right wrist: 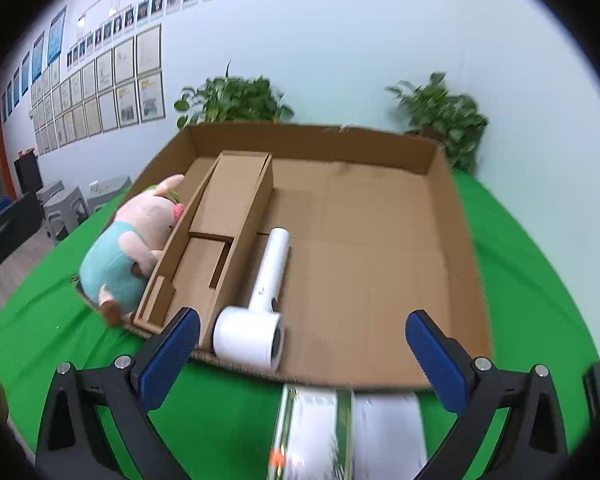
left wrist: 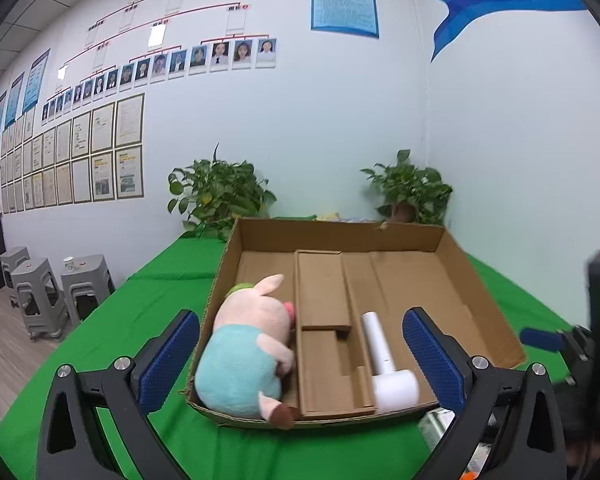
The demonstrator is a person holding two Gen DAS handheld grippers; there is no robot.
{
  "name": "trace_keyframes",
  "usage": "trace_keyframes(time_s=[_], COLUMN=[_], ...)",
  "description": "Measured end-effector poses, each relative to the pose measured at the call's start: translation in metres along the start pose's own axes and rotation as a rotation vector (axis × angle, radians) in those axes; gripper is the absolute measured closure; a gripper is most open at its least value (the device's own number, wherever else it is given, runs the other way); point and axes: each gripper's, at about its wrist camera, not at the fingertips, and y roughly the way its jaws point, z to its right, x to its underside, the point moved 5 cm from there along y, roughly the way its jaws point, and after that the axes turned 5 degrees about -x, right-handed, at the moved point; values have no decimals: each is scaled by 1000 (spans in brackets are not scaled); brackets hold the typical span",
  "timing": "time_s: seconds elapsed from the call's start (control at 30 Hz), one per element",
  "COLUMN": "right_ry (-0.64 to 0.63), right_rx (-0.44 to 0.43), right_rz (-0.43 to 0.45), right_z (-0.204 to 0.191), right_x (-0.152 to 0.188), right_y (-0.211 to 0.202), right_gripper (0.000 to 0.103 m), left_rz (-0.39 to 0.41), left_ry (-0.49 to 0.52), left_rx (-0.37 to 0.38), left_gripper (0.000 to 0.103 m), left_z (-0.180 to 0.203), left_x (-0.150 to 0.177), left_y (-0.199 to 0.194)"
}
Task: Organize objects
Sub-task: 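Withdraw the left gripper and move both grippers toward the medicine box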
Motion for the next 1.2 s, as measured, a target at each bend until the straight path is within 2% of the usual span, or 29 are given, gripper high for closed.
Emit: trace_keyframes(time_s=[0.13,0.27,0.43,0.6,0.83,0.87,0.9,0.93,0.97,1.0,1.03,1.07,1.1,1.17,1.2], right_ry=[-6,-2,15,20,36,36,38,38,32,23,18,20,23,29,30], right_rx=[26,59,62,66,24,19,16,19,31,44,46,42,40,47,57], right_rz=[50,70,75,70,87,97,102,102,93,81,79,81,82,91,93], right_z=[-5,-5,-2,2,3,3,4,4,5,5,6,7,8,11,14], right_x=[9,17,24,28,31,32,33,34,36,37,38,39,39,39,39], right_y=[-35,-50,-48,-43,-40,-41,-41,-40,-39,-38,-37,-37,-37,-39,-40], right_gripper=[1,1,1,1,1,2,10,33,49,82,95,95,95,89,59], left_rz=[8,15,21,27,-14,-21,-28,-36,-43,-53,-75,-100,-108,-71,-59], left_ry=[4,25,43,52,49,48,47,47,48,51,52,52,53,62,61], left_rx=[7,17,41,29,35,35,34,30,20,8,7,18,17,0,6], left_gripper=[0,0,0,0,0,0,2,13,25,54,80,90,94,92,78], left_z=[10,23,35,42,41,40,40,39,39,37,36,36,34,33,33], left_x=[1,2,3,8,26,29,31,33,35,37,40,43,44,42,41], left_y=[-13,-28,-40,-44,-28,-25,-22,-18,-15,-12,-8,-2,1,2,2])
